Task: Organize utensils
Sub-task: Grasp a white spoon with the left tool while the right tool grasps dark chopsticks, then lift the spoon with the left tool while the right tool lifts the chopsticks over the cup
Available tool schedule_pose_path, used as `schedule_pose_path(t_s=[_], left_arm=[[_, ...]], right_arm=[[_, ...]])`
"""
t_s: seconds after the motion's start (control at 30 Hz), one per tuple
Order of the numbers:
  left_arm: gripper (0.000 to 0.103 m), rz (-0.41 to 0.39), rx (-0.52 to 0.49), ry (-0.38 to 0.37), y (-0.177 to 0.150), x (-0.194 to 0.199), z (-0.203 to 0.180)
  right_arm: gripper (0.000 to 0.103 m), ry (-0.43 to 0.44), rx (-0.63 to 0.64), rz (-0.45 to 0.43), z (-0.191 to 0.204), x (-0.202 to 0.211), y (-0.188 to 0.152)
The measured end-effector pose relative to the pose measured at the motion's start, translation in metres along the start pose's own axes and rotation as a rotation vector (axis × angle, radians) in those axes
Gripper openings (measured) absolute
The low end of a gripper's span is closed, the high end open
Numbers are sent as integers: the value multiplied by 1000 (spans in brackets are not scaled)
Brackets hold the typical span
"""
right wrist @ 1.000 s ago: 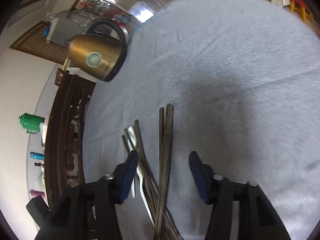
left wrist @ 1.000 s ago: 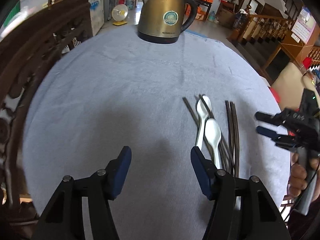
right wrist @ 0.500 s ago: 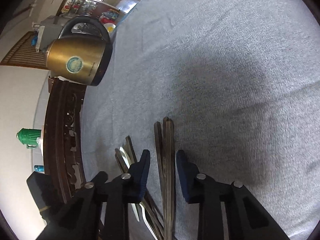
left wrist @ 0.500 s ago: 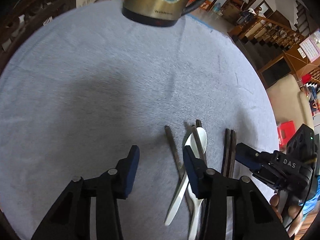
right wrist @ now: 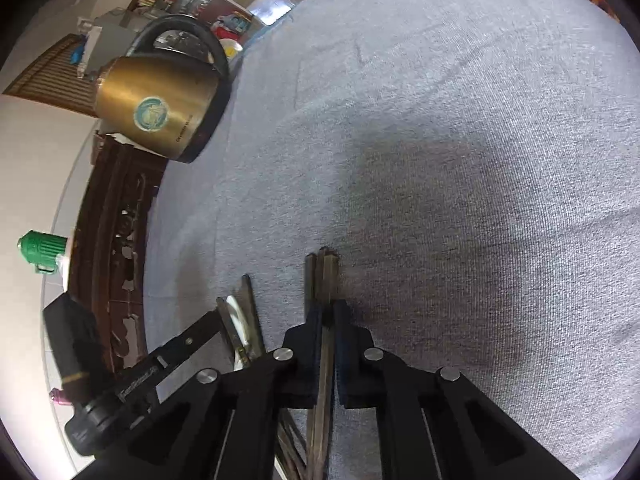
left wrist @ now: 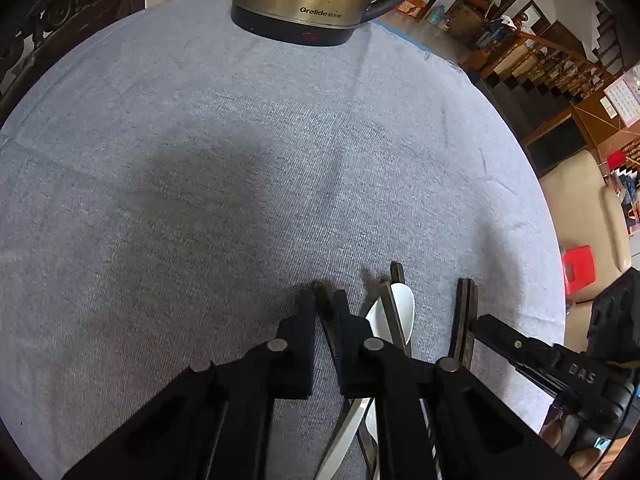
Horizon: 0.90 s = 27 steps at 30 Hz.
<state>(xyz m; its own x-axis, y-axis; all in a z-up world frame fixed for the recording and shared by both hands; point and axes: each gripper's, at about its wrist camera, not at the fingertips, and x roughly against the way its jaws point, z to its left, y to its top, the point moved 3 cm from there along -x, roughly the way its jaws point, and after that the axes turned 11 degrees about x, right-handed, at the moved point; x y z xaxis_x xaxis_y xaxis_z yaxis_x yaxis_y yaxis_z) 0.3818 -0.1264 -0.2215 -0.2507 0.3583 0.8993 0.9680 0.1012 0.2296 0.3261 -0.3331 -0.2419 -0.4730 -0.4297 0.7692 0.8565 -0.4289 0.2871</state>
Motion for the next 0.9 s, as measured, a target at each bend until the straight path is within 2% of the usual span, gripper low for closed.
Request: schedule_pose_path(t_s=[0.2, 0.27, 0.3, 0.37, 0.4, 0.43, 0.47, 0.6, 0.7, 0.73, 0.77, 0.9], left_arm=[[7, -14, -2, 3, 1, -4, -5], [7, -9, 13, -1, 1, -3, -3], [7, -3, 22, -2, 1, -1, 0], [8, 9, 41, -7, 0, 4, 4], [10, 12, 49, -6, 0, 4, 3], [11, 9, 50, -2, 0, 4, 3], [11, 4, 48, 3, 0, 4, 2], [11, -26, -14, 64, -2, 3, -8], [10, -44, -60, 105, -4, 3, -15], [9, -49, -71, 116, -5, 1, -17], [9, -55, -86, 113, -5, 2, -18], [9, -70, -92, 67, -8, 6, -14]], right_arm=[[6, 27, -6, -15, -6, 10, -6], [10, 26, -19, -11, -11, 14, -7], [13, 4, -20, -11, -14, 16, -6], [33, -10, -12, -4, -13, 17, -5], [37, -12, -5, -4, -11, 17, -4], [46, -25, 5, -6, -7, 18, -3], [47, -33, 15, -9, -5, 18, -2], [43, -98, 63, -10, 8, 11, 3], [27, -163, 120, 25, 21, -6, 6], [17, -188, 141, 23, 25, -8, 8], [13, -206, 159, 31, 28, -12, 8], [8, -220, 193, 5, 31, -8, 6]])
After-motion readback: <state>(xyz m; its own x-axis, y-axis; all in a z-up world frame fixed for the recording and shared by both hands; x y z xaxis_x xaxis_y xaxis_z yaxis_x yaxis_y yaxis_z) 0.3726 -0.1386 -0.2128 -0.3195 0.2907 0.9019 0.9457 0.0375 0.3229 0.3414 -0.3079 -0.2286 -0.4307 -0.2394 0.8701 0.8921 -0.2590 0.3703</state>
